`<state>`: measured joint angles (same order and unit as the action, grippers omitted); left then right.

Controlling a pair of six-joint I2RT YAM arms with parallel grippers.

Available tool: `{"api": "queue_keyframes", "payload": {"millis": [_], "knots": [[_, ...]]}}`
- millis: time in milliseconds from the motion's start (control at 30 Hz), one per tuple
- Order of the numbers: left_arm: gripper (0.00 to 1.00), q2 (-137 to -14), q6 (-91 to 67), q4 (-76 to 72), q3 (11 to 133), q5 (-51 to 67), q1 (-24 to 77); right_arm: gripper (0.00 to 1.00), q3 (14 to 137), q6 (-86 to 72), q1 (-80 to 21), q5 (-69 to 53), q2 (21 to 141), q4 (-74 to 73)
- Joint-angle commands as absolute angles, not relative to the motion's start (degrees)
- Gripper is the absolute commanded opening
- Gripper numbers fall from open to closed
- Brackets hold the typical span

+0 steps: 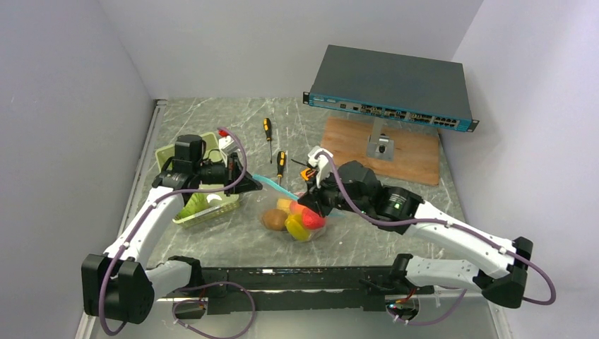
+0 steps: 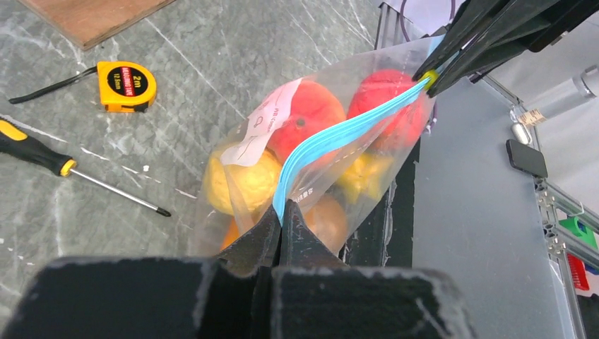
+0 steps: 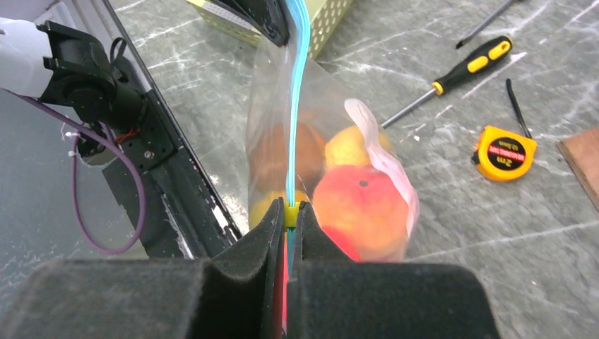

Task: Place the food in the zip-top bag and seal the zipper

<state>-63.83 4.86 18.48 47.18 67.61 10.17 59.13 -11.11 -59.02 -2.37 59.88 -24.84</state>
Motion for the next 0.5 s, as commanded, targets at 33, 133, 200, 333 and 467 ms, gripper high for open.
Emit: {"api": "queue_keyframes", "payload": {"millis": [33,133,200,333,467], "knots": [[0.00,-63.44,5.84,18.25,48.19,60.73,6.74,0.00,58.01,-11.49,-59.01,2.32,52.12,-30.28],[0.00,-63.71,6.03,18.66,48.35,60.51,6.38,0.00,56.63,-12.10,-58.99,3.47,49.50,-31.69],[0.00,-63.72,5.99,18.74,48.38,60.01,6.21,0.00,56.07,-12.45,-58.97,4.02,48.38,-32.63],[0.00,-64.05,6.41,19.63,48.65,59.17,5.77,0.00,55.28,-13.04,-58.99,4.81,46.77,-34.30],[0.00,-64.11,6.46,19.57,48.60,59.07,5.41,0.00,55.28,-13.78,-58.97,5.01,45.40,-36.32]]}}
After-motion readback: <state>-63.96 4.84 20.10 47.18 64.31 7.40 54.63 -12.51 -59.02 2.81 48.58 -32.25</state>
